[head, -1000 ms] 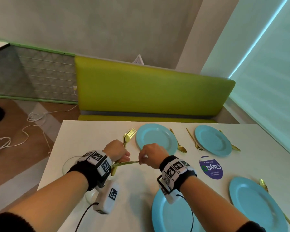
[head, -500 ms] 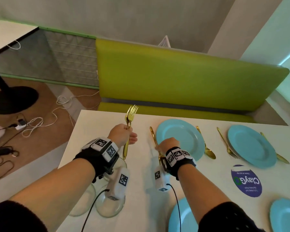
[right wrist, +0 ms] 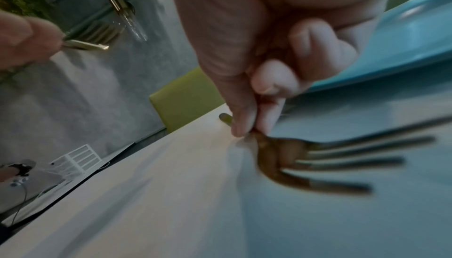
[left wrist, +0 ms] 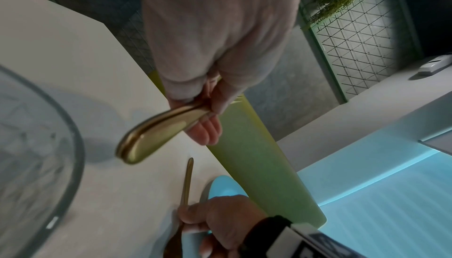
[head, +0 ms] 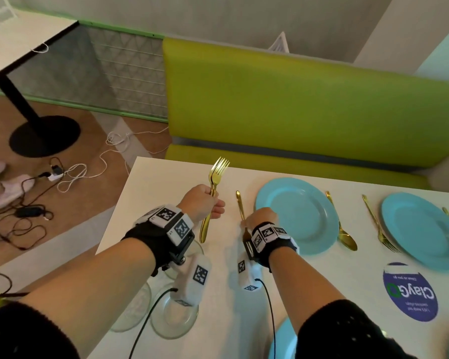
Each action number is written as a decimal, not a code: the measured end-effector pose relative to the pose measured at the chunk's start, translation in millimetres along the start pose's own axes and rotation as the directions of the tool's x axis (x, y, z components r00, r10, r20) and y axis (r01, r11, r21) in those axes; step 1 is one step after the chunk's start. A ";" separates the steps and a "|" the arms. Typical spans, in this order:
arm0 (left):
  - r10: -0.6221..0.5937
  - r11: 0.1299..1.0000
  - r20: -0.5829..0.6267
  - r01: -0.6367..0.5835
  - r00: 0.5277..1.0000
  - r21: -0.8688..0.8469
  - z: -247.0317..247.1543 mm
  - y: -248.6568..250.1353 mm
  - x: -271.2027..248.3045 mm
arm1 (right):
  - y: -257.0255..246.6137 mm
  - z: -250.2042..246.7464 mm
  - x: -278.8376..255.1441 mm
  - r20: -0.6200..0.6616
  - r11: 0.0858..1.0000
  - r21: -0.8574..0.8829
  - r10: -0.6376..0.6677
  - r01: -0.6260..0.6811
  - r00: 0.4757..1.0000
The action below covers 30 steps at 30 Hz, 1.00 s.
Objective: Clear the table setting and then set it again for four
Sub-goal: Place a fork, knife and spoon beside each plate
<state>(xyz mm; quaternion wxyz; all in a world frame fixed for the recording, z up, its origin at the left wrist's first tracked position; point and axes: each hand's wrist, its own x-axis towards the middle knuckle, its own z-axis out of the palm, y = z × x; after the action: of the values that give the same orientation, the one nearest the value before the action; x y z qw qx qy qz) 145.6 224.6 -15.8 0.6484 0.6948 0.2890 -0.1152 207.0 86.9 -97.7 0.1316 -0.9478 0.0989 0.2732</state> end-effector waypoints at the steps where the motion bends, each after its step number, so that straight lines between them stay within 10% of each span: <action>1: -0.003 1.000 -0.002 0.003 1.000 -0.001 0.7 0.3 0.1 | 0.7 0.6 0.7 -0.012 0.998 0.060 0.001 0.000 1.000; 17: -0.022 0.999 -0.041 0.020 0.999 -0.048 -6.0 -5.5 -4.1 | 4.9 -6.2 11.2 -0.168 0.910 0.404 0.174 -0.093 0.970; 30: -0.034 0.998 -0.070 0.030 0.997 -0.054 -9.8 -9.6 -8.1 | -7.2 -1.4 17.8 -0.221 0.987 0.164 0.041 -0.004 0.974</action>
<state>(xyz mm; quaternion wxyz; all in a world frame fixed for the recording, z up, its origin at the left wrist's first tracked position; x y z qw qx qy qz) 131.7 232.0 -18.2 0.6540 0.6763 0.3258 -0.0934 224.3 91.3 -104.8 0.1932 -0.9574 0.1459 0.1573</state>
